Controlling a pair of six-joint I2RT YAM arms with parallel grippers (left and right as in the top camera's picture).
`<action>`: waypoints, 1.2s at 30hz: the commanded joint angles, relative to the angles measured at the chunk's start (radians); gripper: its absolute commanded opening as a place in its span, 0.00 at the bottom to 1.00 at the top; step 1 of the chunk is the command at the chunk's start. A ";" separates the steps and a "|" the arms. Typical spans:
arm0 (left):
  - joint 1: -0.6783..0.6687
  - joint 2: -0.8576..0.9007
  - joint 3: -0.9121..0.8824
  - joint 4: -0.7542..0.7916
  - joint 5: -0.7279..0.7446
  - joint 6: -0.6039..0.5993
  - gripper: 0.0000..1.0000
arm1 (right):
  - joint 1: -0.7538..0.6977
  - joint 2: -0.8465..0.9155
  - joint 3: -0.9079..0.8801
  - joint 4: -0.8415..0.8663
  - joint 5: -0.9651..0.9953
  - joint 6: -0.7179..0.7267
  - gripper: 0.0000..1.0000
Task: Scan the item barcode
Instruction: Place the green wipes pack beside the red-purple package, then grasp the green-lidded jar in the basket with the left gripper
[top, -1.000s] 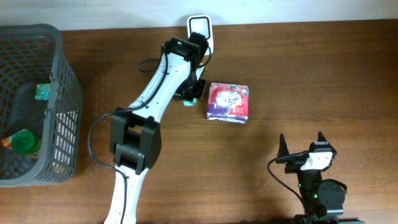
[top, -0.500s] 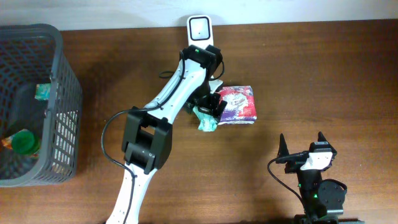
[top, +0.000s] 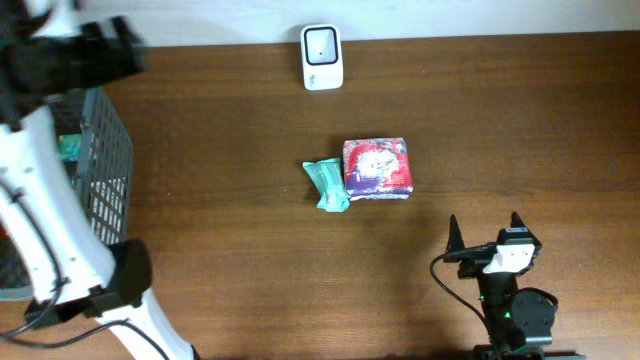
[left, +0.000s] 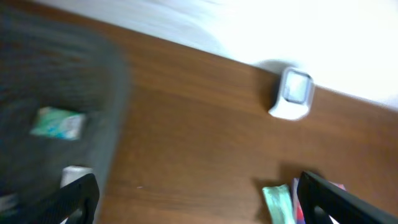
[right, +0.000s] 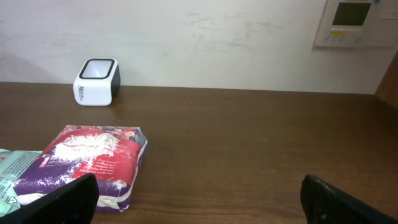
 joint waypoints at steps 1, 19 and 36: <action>0.171 -0.003 -0.044 -0.001 -0.081 -0.030 0.99 | 0.009 -0.005 -0.005 -0.006 0.011 0.005 0.99; 0.444 -0.003 -0.895 0.293 -0.164 0.184 0.91 | 0.009 -0.005 -0.005 -0.006 0.011 0.005 0.99; 0.520 -0.002 -1.212 0.483 -0.318 -0.037 0.99 | 0.009 -0.005 -0.005 -0.006 0.011 0.005 0.98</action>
